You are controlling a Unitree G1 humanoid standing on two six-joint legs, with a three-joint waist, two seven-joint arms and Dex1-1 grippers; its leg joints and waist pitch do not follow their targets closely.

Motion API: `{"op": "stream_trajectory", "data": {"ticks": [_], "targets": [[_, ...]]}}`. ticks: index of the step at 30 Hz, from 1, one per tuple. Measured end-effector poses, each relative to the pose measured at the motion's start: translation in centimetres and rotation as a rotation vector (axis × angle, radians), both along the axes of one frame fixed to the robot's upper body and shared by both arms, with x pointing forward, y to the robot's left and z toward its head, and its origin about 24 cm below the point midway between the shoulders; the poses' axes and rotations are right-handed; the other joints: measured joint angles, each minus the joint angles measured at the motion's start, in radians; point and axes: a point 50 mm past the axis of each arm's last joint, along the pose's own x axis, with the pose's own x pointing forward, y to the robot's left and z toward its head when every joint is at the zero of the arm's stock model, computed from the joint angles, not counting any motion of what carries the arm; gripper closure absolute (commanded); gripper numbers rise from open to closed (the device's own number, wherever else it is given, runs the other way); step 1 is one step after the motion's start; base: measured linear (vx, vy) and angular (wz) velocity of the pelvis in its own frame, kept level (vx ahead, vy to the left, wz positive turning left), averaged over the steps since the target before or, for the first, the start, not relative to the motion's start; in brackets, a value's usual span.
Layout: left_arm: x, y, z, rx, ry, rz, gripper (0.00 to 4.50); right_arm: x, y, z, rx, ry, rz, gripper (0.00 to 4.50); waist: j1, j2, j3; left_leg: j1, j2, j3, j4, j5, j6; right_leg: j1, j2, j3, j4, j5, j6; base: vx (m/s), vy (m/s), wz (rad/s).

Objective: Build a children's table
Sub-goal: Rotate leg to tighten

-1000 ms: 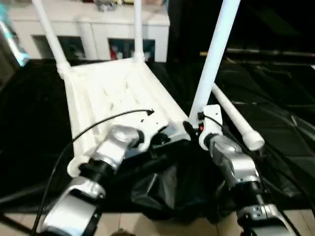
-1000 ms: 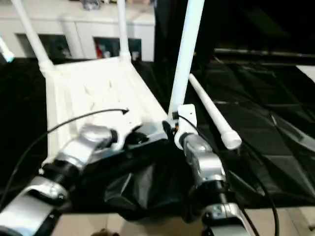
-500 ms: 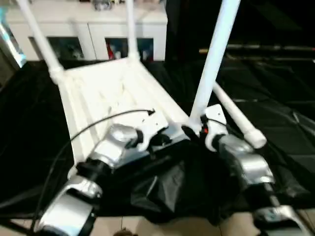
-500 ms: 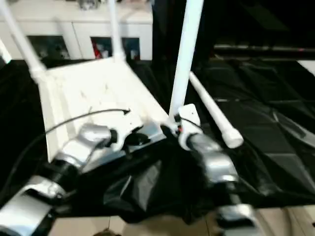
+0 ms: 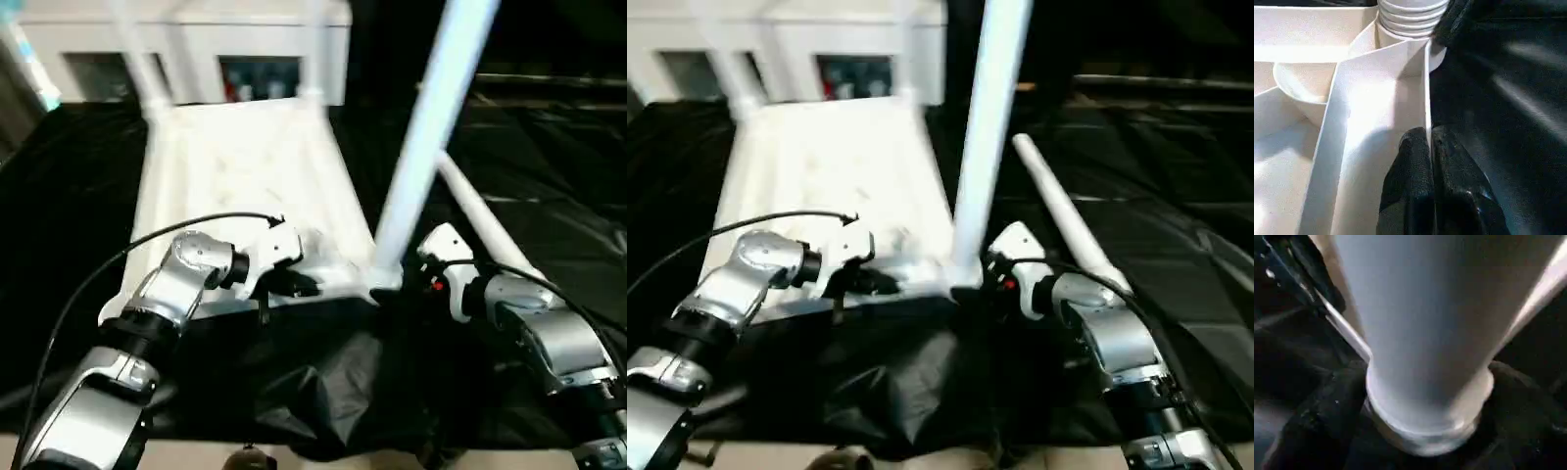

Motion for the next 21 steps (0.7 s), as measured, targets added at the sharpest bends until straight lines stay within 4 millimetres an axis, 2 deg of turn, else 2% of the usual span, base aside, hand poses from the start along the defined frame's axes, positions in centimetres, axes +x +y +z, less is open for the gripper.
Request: {"op": "stream_trajectory", "data": {"ticks": [9, 11, 13, 16, 21], "targets": [[-0.12, 0.31, -0.15, 0.011, 0.007, -0.003, 4.50, -0.04, 0.35, 0.00, 0.013, 0.008, 0.023, 0.58, -0.007, -0.004, 0.000, 0.002, 0.000, 0.001, 0.000, 0.002, -0.007, 0.003, 0.000, 0.001, -0.003, 0.009, 0.001, 0.000, 0.000, 0.00], [-0.13, 0.36, -0.14, 0.012, 0.007, -0.005, 4.50, -0.05, 0.39, 0.02, 0.016, 0.010, 0.028, 0.93, -0.007, -0.005, 0.000, 0.002, 0.000, 0.001, 0.000, 0.003, -0.006, 0.003, 0.000, 0.001, -0.003, 0.009, 0.002, 0.000, 0.000, 0.00], [-0.12, 0.48, -0.12, 0.015, 0.007, -0.004, 4.50, -0.05, 0.56, -0.01, 0.024, 0.011, 0.030, 0.96, -0.007, -0.006, 0.000, 0.002, 0.000, 0.001, 0.000, 0.003, -0.006, 0.003, 0.000, 0.001, -0.003, 0.009, 0.002, 0.000, 0.000, 0.00], [-0.12, 0.55, -0.09, 0.016, 0.004, -0.006, 4.50, -0.03, 0.61, 0.02, 0.028, 0.010, 0.029, 1.36, -0.009, -0.008, 0.000, 0.002, 0.000, 0.001, 0.000, 0.003, -0.006, 0.003, 0.000, 0.001, -0.003, 0.009, 0.002, 0.000, 0.000, 0.00], [-0.13, 0.70, -0.07, 0.018, 0.007, -0.009, 4.50, -0.02, 0.68, 0.00, 0.038, 0.012, 0.027, 1.66, -0.009, -0.012, 0.000, 0.002, 0.000, 0.001, 0.000, 0.003, -0.006, 0.003, 0.000, 0.001, -0.003, 0.009, 0.002, 0.000, 0.000, 0.00]]}}
